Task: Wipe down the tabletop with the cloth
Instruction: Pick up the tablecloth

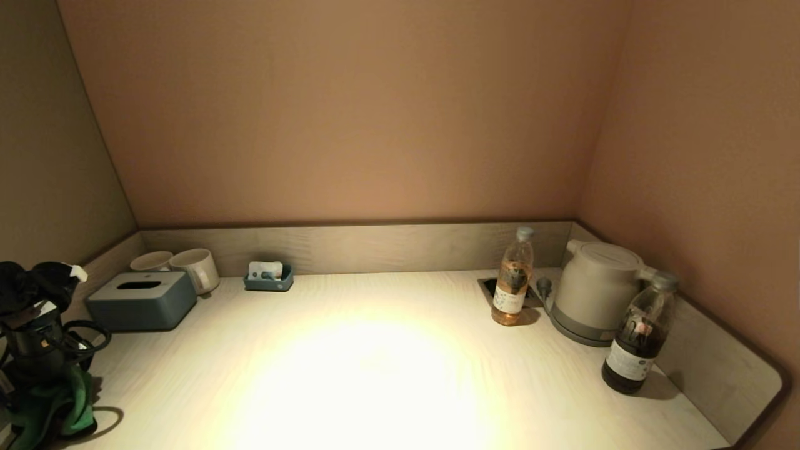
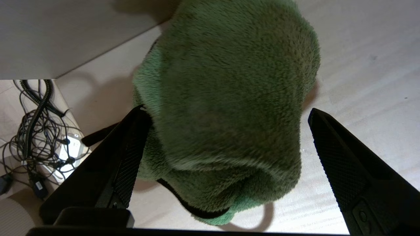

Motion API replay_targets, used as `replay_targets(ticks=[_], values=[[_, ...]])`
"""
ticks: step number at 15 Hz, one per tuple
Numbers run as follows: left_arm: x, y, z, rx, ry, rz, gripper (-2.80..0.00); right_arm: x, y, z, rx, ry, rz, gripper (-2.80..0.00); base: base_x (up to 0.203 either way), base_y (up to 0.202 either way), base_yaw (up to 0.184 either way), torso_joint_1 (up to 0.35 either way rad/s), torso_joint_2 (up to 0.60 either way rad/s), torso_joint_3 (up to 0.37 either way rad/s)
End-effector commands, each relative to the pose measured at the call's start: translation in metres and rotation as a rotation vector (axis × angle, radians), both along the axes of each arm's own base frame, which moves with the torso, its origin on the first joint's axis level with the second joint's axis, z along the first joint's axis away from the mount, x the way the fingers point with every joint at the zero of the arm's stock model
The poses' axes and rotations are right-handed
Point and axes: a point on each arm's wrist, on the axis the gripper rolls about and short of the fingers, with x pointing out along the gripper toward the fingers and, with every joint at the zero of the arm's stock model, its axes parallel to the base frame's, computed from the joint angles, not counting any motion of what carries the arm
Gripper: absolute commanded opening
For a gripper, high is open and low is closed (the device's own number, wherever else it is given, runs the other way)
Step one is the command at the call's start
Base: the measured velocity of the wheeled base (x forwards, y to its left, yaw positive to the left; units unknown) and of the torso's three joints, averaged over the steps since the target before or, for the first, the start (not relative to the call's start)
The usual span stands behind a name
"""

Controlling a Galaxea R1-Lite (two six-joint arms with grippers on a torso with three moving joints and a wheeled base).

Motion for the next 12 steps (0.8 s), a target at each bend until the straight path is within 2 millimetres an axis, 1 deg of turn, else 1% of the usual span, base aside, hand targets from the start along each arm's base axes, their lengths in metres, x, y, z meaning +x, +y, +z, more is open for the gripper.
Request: replay_targets(ticks=[1,4,7,9,12], values=[[0.003,0.003,-0.014,-0.011,0.028,0.011,0.0,0.0,0.0,0.0,0.0,0.001,0.001,-2.8,0.0,0.0,0.0,0.0,0.0,0.0],[0.004,0.003,-0.025,-0.04,0.054,0.006,0.0,0.0,0.0,0.0,0.0,0.001,0.0,-2.8,0.0,0.0,0.0,0.0,0.0,0.0],[0.004,0.003,-0.029,-0.045,0.068,0.007,0.0,0.0,0.0,0.0,0.0,0.001,0.001,-2.8,0.0,0.0,0.0,0.0,0.0,0.0],[0.005,0.004,-0.037,-0.049,0.085,0.007,0.0,0.0,0.0,0.0,0.0,0.001,0.001,-2.8,0.0,0.0,0.0,0.0,0.0,0.0],[0.005,0.004,-0.042,-0.054,0.094,0.01,0.0,0.0,0.0,0.0,0.0,0.001,0.001,-2.8,0.0,0.0,0.0,0.0,0.0,0.0]])
